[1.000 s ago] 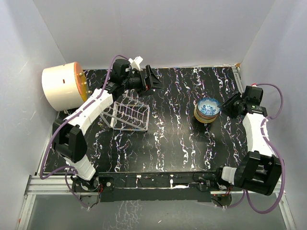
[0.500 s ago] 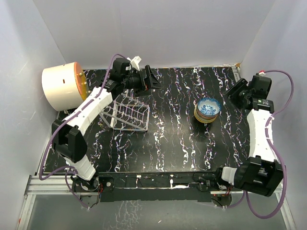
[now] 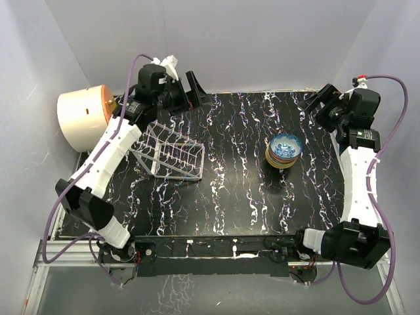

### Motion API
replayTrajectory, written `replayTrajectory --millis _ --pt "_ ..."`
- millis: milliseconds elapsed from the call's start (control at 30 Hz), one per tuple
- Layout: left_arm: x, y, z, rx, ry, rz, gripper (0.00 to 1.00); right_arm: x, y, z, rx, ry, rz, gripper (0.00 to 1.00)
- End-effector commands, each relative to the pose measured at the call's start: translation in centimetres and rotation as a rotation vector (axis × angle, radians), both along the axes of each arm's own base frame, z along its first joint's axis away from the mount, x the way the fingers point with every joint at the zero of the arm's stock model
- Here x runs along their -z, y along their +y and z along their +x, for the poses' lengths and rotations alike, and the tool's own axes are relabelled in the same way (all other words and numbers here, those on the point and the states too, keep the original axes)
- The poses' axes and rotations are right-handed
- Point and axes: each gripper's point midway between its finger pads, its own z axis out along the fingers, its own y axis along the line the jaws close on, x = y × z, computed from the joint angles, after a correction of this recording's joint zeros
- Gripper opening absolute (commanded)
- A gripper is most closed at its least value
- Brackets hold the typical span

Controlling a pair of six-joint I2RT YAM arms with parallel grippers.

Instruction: Unload the bowls from the dish rack

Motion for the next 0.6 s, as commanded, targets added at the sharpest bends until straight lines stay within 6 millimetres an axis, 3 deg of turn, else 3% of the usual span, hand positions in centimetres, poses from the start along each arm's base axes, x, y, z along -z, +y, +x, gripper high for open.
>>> replayTrajectory --millis 0,100,200,567 --pt "-7.4 4.5 -1.1 -0.147 -0.225 0.051 0.94 -5.9 1.3 0.5 -0.075 -0.184 -0.01 0.83" --pt "-9.5 6.0 -1.3 -0.197 -0.293 0.073 0.94 -7.7 2.0 0.2 -0.108 -0.24 -0.003 0.84" --pt "-10.3 7.1 -1.2 -0.228 -0.334 0.119 0.94 -9.0 2.3 -0.2 -0.113 -0.269 -0.006 0.84" --pt "-9.5 7.9 -1.4 -0.235 -0.346 0.18 0.94 -9.6 2.5 -1.8 -0.111 -0.285 -0.026 0.81"
